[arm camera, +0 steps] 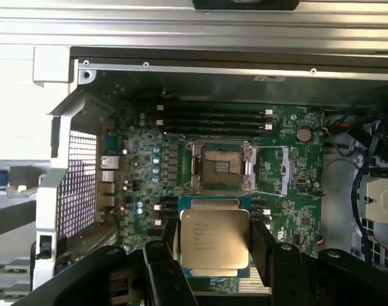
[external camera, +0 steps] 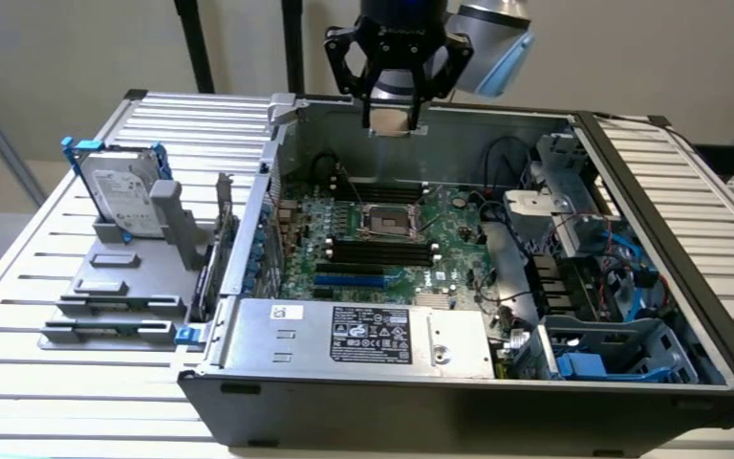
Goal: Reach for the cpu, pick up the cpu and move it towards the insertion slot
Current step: 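Pick up the cpu and move it towards the insertion slot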
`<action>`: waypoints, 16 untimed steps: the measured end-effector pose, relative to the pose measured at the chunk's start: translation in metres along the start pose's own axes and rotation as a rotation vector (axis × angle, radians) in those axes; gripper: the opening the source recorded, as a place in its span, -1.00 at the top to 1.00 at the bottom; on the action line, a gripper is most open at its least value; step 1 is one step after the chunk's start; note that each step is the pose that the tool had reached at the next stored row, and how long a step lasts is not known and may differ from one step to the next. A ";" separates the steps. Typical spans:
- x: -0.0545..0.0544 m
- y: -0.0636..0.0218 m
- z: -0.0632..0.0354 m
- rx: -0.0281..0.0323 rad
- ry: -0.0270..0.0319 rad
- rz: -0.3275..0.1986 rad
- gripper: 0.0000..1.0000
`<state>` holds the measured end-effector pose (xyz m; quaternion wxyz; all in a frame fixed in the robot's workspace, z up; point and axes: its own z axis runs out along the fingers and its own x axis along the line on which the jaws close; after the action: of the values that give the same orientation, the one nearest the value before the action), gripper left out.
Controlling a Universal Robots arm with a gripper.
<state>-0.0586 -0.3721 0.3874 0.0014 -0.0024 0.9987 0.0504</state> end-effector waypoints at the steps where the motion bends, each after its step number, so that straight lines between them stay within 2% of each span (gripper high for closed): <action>1: -0.001 0.0005 0.0003 0.0000 -0.0005 0.005 -0.09; 10: -0.005 0.0074 0.0037 0.0005 -0.0037 0.038 -0.09; 16: -0.007 0.0155 0.0062 0.0006 -0.0048 0.047 -0.09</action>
<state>-0.0519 -0.3561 0.3828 0.0026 0.0214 0.9985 0.0501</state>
